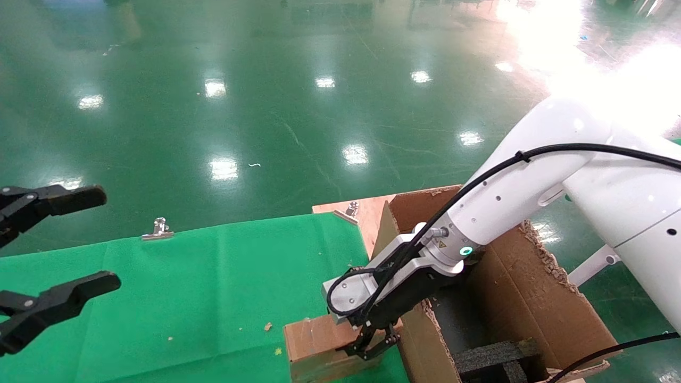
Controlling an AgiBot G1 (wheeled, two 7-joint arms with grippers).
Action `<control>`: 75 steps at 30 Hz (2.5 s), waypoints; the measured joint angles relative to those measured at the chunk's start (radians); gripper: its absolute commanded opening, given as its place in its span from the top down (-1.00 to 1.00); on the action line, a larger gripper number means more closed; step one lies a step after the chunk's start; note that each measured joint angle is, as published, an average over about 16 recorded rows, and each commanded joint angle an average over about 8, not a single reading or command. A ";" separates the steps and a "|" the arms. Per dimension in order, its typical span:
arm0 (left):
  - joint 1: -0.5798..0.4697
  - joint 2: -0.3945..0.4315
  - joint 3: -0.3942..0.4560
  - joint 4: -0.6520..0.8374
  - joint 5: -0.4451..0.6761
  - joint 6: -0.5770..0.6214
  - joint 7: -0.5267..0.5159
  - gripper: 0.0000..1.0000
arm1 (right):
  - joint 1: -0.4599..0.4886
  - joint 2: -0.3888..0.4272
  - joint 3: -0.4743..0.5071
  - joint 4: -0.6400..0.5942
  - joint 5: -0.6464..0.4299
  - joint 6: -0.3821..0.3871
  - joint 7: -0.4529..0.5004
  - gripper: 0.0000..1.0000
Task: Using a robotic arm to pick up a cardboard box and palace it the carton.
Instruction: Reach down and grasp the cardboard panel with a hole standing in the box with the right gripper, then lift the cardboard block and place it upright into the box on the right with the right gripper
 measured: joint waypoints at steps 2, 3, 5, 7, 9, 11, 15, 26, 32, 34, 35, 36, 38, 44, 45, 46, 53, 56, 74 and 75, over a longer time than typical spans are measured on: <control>0.000 0.000 0.000 0.000 0.000 0.000 0.000 -1.00 | 0.009 0.002 0.002 -0.006 0.004 0.001 -0.002 1.00; 0.000 0.000 0.000 0.000 0.000 0.000 0.000 -1.00 | 0.015 0.003 0.003 -0.010 0.007 0.001 -0.003 1.00; 0.000 0.000 0.000 0.000 0.000 0.000 0.000 -1.00 | 0.029 0.005 0.005 -0.018 0.012 0.001 -0.007 1.00; 0.000 0.000 0.000 0.000 0.000 0.000 0.000 -1.00 | 0.048 0.007 0.008 -0.029 0.018 0.000 -0.014 1.00; 0.000 0.000 0.000 0.000 0.000 0.000 0.000 -1.00 | 0.071 0.008 0.009 -0.041 0.025 -0.002 -0.022 1.00; 0.000 0.000 0.000 0.000 0.000 0.000 0.000 -1.00 | 0.098 0.008 0.010 -0.055 0.032 -0.005 -0.032 1.00; 0.000 0.000 0.000 0.000 0.000 0.000 0.000 -1.00 | 0.161 0.006 0.005 -0.086 0.048 -0.013 -0.054 1.00; 0.000 0.000 0.000 0.000 0.000 0.000 0.000 -1.00 | 0.347 -0.002 -0.051 -0.172 0.128 -0.025 -0.107 1.00; 0.000 0.000 0.000 0.000 0.000 0.000 0.000 -1.00 | 0.427 0.009 -0.104 -0.211 0.182 -0.025 -0.131 1.00; 0.000 0.000 0.000 0.000 0.000 0.000 0.000 -1.00 | 0.450 0.019 -0.123 -0.223 0.195 -0.024 -0.139 1.00; 0.000 0.000 0.000 0.000 0.000 0.000 0.000 -1.00 | 0.462 0.025 -0.133 -0.228 0.201 -0.024 -0.142 1.00; 0.000 0.000 0.000 0.000 0.000 0.000 0.000 -1.00 | 0.474 0.031 -0.143 -0.233 0.207 -0.024 -0.146 1.00; 0.000 0.000 0.000 0.000 0.000 0.000 0.000 -1.00 | 0.497 0.047 -0.164 -0.242 0.212 -0.024 -0.155 1.00; 0.000 0.000 0.000 0.000 0.000 0.000 0.000 -1.00 | 0.571 0.112 -0.234 -0.263 0.210 -0.025 -0.175 1.00; 0.000 0.000 0.000 0.000 0.000 0.000 0.000 -1.00 | 0.584 0.125 -0.247 -0.265 0.207 -0.025 -0.178 1.00; 0.000 0.000 0.000 0.000 0.000 0.000 0.000 -1.00 | 0.598 0.138 -0.261 -0.267 0.203 -0.026 -0.180 1.00; 0.000 0.000 0.000 0.000 0.000 0.000 0.000 -1.00 | 0.693 0.230 -0.374 -0.273 0.183 -0.031 -0.183 1.00; 0.000 0.000 0.000 0.000 0.000 0.000 0.000 -1.00 | 0.725 0.268 -0.431 -0.273 0.181 -0.032 -0.176 1.00; 0.000 0.000 0.000 0.000 0.000 0.000 0.000 -1.00 | 0.667 0.504 -0.619 -0.387 0.334 0.049 0.011 1.00; 0.000 0.000 0.000 0.000 0.000 0.000 0.000 -1.00 | 0.652 0.518 -0.619 -0.393 0.349 0.060 0.028 1.00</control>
